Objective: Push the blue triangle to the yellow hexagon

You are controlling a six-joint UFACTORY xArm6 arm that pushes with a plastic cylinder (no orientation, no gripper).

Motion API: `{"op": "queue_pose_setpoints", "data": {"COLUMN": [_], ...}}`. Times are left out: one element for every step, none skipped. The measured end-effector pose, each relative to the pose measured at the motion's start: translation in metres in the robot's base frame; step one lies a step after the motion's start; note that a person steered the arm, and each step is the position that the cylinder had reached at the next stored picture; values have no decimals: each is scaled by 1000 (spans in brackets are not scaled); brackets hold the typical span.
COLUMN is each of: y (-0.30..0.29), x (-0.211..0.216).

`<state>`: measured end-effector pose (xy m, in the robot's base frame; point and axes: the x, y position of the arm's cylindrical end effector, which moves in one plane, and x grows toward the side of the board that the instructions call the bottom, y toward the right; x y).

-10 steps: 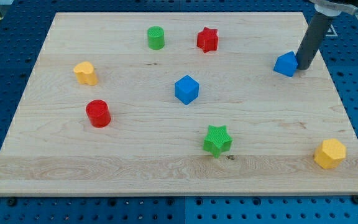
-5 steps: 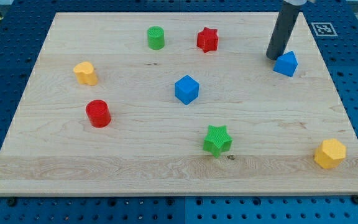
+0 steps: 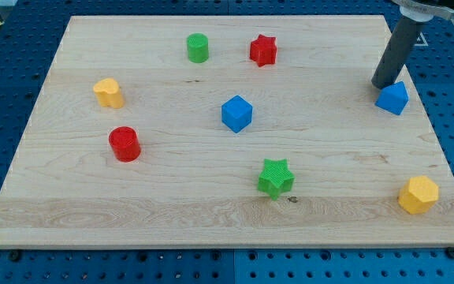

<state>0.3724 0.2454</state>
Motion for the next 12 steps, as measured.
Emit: {"op": "queue_pose_setpoints", "data": {"y": [0, 9, 12, 15, 15, 15, 15, 15, 15, 15, 15, 15], "x": [2, 7, 19, 37, 55, 77, 96, 114, 123, 128, 130, 131]}}
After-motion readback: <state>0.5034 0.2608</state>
